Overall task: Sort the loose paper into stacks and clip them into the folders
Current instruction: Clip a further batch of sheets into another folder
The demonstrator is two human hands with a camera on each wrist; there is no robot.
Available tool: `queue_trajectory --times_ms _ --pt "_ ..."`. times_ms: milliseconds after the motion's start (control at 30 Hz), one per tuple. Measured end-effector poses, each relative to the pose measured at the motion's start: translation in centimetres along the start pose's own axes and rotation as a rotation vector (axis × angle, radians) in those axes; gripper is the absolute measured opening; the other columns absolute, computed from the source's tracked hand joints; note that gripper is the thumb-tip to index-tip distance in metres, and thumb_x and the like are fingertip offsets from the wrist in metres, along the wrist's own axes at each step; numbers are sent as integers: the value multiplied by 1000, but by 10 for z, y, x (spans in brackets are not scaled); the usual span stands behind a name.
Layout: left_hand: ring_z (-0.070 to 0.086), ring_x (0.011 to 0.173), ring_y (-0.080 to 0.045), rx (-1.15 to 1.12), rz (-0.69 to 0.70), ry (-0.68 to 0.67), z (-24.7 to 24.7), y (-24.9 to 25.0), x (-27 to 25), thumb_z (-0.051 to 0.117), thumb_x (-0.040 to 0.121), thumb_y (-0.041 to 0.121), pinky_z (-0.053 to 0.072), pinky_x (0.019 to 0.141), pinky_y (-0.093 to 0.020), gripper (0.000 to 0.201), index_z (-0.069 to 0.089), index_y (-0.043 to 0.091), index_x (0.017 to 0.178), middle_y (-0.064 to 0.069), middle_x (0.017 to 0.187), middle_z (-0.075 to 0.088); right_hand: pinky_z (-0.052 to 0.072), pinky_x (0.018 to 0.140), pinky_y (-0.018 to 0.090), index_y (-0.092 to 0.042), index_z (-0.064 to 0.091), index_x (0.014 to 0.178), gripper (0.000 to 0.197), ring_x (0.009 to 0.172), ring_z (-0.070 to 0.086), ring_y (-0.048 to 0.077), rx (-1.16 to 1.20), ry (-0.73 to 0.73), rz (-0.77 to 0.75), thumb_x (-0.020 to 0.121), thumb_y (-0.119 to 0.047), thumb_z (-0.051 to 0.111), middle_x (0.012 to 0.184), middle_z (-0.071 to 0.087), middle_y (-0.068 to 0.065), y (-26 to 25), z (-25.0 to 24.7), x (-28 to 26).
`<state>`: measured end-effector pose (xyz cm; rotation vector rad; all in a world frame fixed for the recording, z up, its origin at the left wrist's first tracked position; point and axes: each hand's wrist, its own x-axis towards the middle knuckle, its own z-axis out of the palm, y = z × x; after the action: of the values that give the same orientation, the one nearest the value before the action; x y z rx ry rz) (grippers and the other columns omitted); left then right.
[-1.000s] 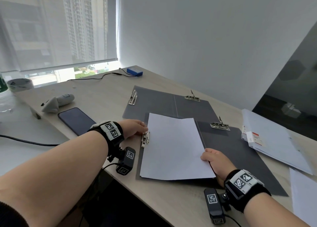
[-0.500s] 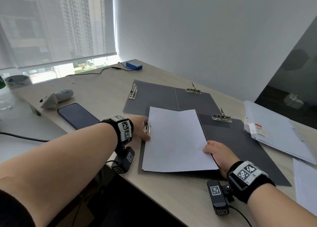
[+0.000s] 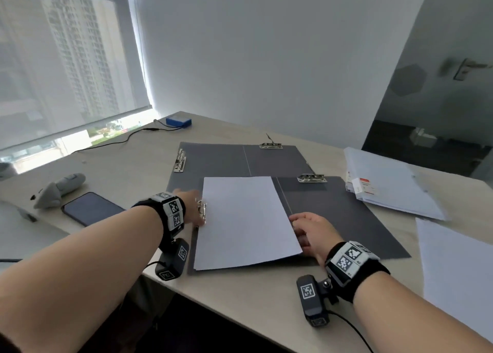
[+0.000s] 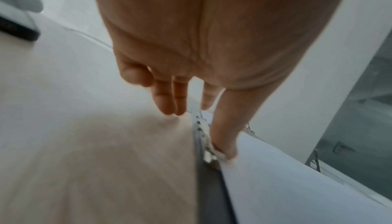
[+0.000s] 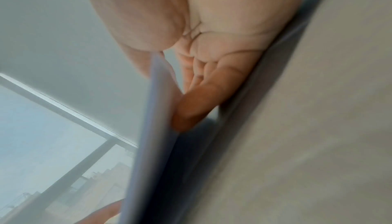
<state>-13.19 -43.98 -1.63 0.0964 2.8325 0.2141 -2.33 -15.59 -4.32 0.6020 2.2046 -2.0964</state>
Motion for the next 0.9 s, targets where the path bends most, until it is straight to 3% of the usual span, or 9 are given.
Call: queue_trajectory --times_ms 100,167,267,333,500,600,733,833,900 --pt "50 125 -31 29 13 116 -11 28 -7 70 78 47 45 103 -41 78 35 32 146 -9 145 37 36 44 22 -11 65 100 18 46 53 17 -3 115 -71 97 -12 48 70 61 9 -1 -20 -18" --pt "55 119 -28 -119 124 107 -14 64 -15 66 83 50 45 100 -36 69 40 30 144 -8 142 44 34 43 21 -12 67 98 19 44 52 16 -21 170 -108 97 -12 48 67 62 7 -1 -42 -31" --pt "60 109 -22 -413 326 5 -3 137 -43 65 88 43 46 96 -29 57 48 25 139 -5 133 58 35 44 22 -13 69 94 21 46 53 16 -20 259 -129 96 -11 48 66 64 6 0 -83 -54" --pt "62 103 -17 -479 466 -64 15 187 -66 64 89 41 48 90 -26 51 52 24 136 -1 127 62 34 46 24 -12 69 92 22 47 52 16 13 321 -133 95 -10 48 66 64 6 2 -115 -71" --pt "55 122 -14 -487 697 -303 72 294 -124 63 87 45 43 102 -26 62 45 26 143 4 140 54 37 51 26 -11 70 91 22 58 54 18 -26 533 -82 91 -9 49 69 66 4 22 -212 -118" --pt "51 128 -13 -417 763 -396 92 339 -148 61 85 53 40 107 -28 71 37 32 148 7 149 42 39 60 27 -14 70 88 19 70 55 18 -60 695 -30 90 -10 51 81 69 3 40 -272 -145" --pt "34 143 -19 -269 829 -394 101 387 -159 57 87 55 33 114 -36 76 26 30 152 5 163 13 43 70 29 -17 69 88 15 80 57 16 -82 826 57 91 -12 55 94 67 3 63 -336 -169" --pt "36 141 -24 -196 778 -410 106 412 -156 56 86 58 33 114 -37 81 23 28 153 -3 162 19 42 64 28 -10 68 101 17 74 56 19 -67 844 158 91 -13 55 87 64 3 74 -363 -179" --pt "42 137 -25 -139 745 -428 112 423 -155 55 87 57 35 112 -34 82 21 25 154 -5 157 32 43 70 30 -4 64 113 25 84 54 22 -8 820 210 91 -9 52 94 59 1 75 -369 -186"
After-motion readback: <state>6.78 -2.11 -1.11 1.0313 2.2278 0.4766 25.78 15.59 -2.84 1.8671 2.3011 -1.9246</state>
